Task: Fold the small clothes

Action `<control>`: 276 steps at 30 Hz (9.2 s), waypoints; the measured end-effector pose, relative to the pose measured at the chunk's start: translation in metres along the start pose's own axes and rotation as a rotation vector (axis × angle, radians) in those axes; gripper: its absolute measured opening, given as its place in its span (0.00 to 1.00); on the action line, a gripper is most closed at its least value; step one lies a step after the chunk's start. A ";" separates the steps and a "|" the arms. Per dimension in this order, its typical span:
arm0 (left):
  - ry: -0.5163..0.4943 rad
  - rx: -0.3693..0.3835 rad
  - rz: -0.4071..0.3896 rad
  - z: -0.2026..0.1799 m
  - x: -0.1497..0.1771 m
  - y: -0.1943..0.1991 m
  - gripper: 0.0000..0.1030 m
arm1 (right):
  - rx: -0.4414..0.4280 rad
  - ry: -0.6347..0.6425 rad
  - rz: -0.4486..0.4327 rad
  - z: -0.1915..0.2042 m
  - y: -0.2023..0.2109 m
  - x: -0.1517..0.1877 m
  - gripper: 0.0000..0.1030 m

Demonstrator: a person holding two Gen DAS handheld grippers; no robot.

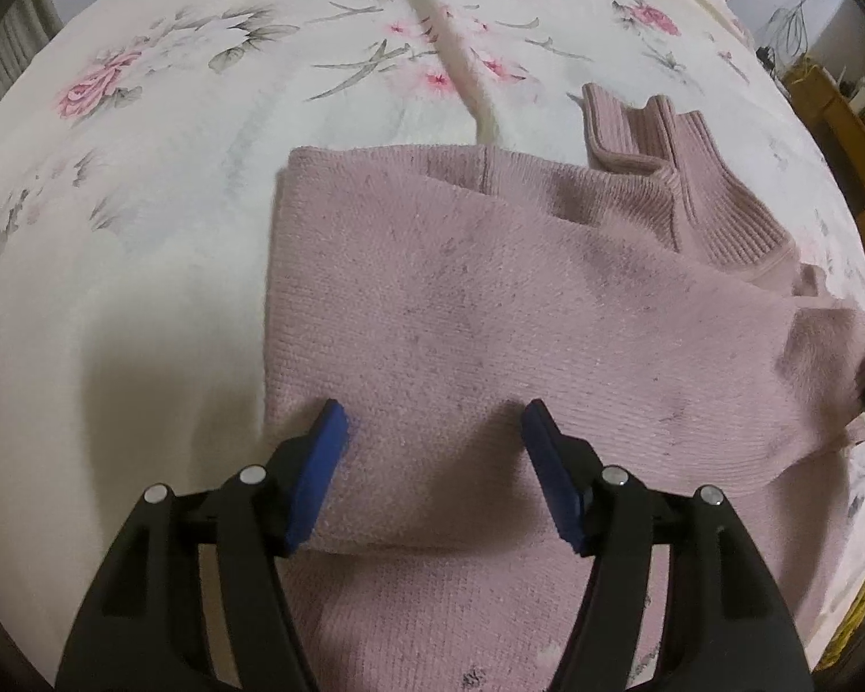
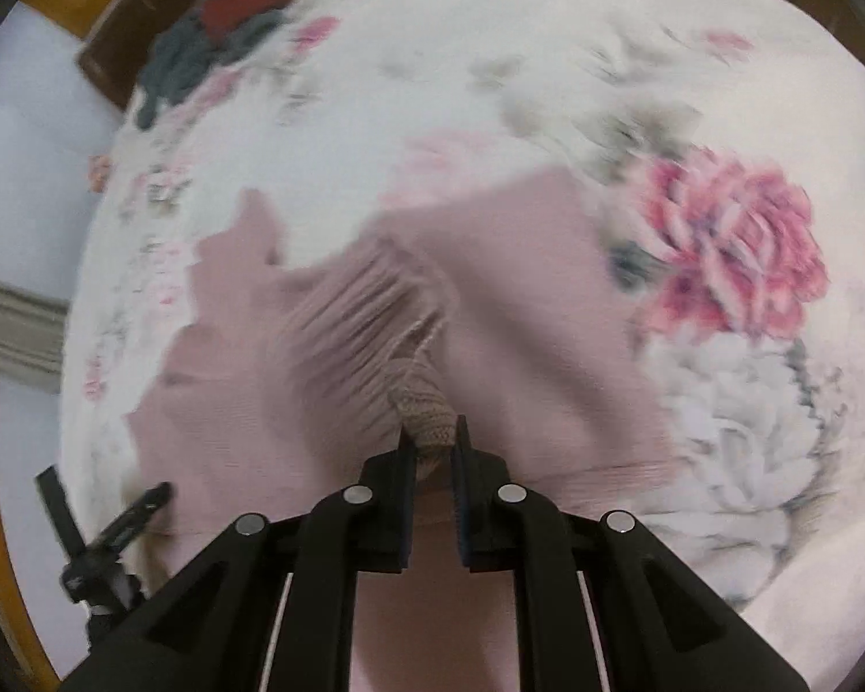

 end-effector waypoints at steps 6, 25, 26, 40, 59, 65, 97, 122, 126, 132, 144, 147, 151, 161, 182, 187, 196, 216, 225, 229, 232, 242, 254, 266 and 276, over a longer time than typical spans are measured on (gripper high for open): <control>-0.009 -0.021 0.015 -0.001 -0.002 0.000 0.65 | 0.016 -0.031 0.064 -0.027 -0.011 0.009 0.13; -0.060 0.000 0.016 -0.029 -0.010 -0.009 0.66 | 0.028 0.162 0.036 0.028 -0.028 0.003 0.28; -0.064 -0.004 0.019 -0.026 -0.008 -0.012 0.66 | 0.031 0.158 0.047 0.023 -0.033 0.006 0.26; -0.026 0.094 -0.041 -0.028 -0.060 0.017 0.72 | -0.042 0.254 0.057 0.070 -0.027 -0.033 0.46; -0.016 0.258 0.140 -0.106 -0.167 -0.099 0.66 | -0.117 0.381 0.229 0.166 -0.163 -0.127 0.55; -0.001 0.264 0.142 -0.105 -0.167 -0.106 0.10 | -0.165 0.343 0.249 0.161 -0.166 -0.132 0.14; 0.102 0.535 0.016 -0.065 -0.084 -0.010 0.11 | -0.261 0.544 0.277 0.192 -0.119 -0.107 0.39; 0.126 0.587 -0.032 -0.059 -0.095 0.000 0.13 | -0.441 0.646 0.196 0.214 -0.069 -0.076 0.10; 0.007 0.598 -0.075 -0.071 -0.079 0.029 0.13 | -0.495 0.626 0.170 0.186 -0.019 -0.054 0.10; -0.139 0.545 -0.021 -0.075 -0.031 0.042 0.13 | -0.430 0.598 0.181 0.132 0.008 -0.020 0.11; -0.044 0.507 0.093 -0.037 -0.006 0.016 0.27 | -0.418 0.479 0.249 0.090 0.000 0.007 0.40; 0.025 0.564 0.123 -0.048 -0.023 0.000 0.47 | -0.447 0.392 0.253 0.094 -0.014 -0.007 0.46; 0.100 0.580 0.203 -0.067 -0.028 -0.034 0.55 | -0.381 0.319 0.313 0.088 -0.053 -0.008 0.47; 0.106 0.610 0.201 -0.075 -0.044 -0.033 0.07 | -0.517 0.208 0.351 0.090 -0.065 0.012 0.13; 0.015 0.519 0.250 -0.076 0.003 -0.022 0.39 | -0.445 0.252 0.413 0.092 -0.061 0.048 0.32; -0.022 0.466 0.276 -0.079 0.006 -0.024 0.15 | -0.410 0.239 0.396 0.090 -0.060 0.044 0.12; -0.027 0.431 0.244 -0.082 0.013 -0.022 0.18 | -0.361 0.228 0.360 0.077 -0.061 0.049 0.13; -0.075 0.184 0.033 -0.002 0.170 0.125 0.67 | -0.330 0.290 0.165 -0.001 0.104 0.184 0.49; -0.074 0.180 -0.081 0.016 0.248 0.180 0.71 | -0.321 0.323 0.054 -0.041 0.169 0.272 0.49; -0.078 0.174 -0.139 0.018 0.276 0.217 0.71 | -0.347 0.315 -0.014 -0.053 0.213 0.311 0.49; -0.048 0.110 -0.172 0.030 0.306 0.251 0.73 | -0.331 0.291 -0.067 -0.061 0.245 0.331 0.51; 0.063 0.114 -0.126 0.078 0.367 0.267 0.86 | -0.367 0.239 -0.071 -0.085 0.267 0.363 0.68; 0.096 0.145 0.071 0.090 0.371 0.161 0.86 | -0.322 0.178 0.087 -0.113 0.162 0.364 0.68; 0.136 0.263 0.024 0.087 0.355 0.159 0.82 | -0.352 0.235 0.117 -0.093 0.133 0.362 0.46; 0.030 0.171 0.039 0.077 0.364 0.157 0.83 | -0.279 0.191 0.031 -0.121 0.160 0.343 0.57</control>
Point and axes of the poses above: each gripper's, at about its wrist camera, not at the fingertips, and y roughly against the way its jaws point, z to its left, x to its underside, the point moved 5 cm from there along -y, roughly the way its jaws point, and after that the axes turned 4 degrees about -z, right-handed, at the moved point
